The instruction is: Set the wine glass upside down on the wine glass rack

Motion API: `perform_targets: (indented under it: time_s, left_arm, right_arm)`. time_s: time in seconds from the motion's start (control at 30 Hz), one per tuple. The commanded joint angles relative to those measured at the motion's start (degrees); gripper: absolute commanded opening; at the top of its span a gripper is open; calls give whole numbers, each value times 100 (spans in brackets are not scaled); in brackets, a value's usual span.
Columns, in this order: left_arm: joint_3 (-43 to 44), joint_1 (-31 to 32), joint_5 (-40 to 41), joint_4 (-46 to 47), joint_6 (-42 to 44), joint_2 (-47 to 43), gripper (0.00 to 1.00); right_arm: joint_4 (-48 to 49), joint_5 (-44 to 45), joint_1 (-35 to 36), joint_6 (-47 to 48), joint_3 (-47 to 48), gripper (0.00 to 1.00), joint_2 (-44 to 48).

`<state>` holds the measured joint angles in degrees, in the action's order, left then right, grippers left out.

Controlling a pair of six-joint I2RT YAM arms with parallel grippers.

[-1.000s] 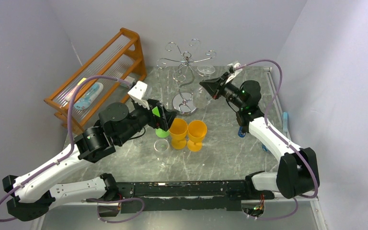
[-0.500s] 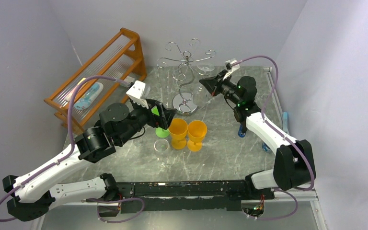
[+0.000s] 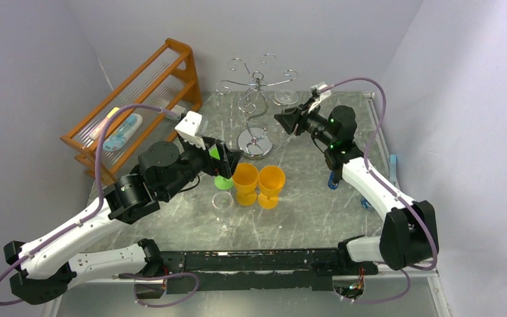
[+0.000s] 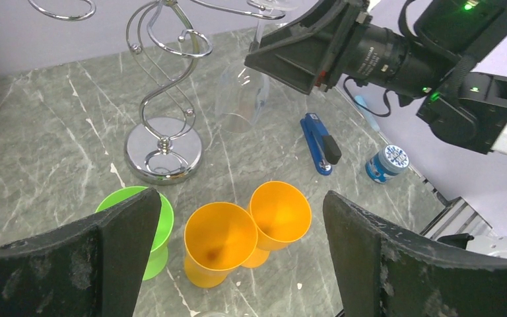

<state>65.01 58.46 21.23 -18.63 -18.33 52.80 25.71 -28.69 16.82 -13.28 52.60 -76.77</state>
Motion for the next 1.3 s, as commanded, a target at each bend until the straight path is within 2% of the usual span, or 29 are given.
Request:
perform_targets:
  time_s: [0.0,0.1,0.33,0.53,0.7,0.8,0.93,1.03,1.13,1.27]
  left_arm:
    - [265,17,188,-229,165,-16,96]
    - [292,17,186,-291,154,-72,97]
    - [150,16,-822,-231,506,-242,97]
    - [134,14,-2550,-200,916,18,97]
    - [218,48,-3862,16,915,826,92]
    - [249,325,-3762,319,849,1439,87]
    - [659,725,-2837,239,918,2235,82]
    - [948,801,-2271,135,860,2667,80]
    - [1154,882,-2036,-61,842,3089,78]
    - [1599,915,-1250,-660,423,3716,77]
  right_arm:
    - [-214,197,-11,115,-254,50,480]
    - [-422,401,-16,73,-402,61,805]
    - [-1404,854,-12,-305,-619,64,1577]
    - [-2514,1067,-10,-1136,-926,65,2319]
    - [-3522,1948,-12,-2057,-1288,65,3040]
    - [-3731,1994,-12,-2374,-1563,65,3334]
    - [-4203,2807,-12,-3598,-1950,65,3652]
    - [-4130,2763,-12,-4350,-2291,63,3784]
    - [-4132,2821,-12,-4769,-2491,62,3801]
    - [-4214,2852,-12,-4882,-2555,60,3621]
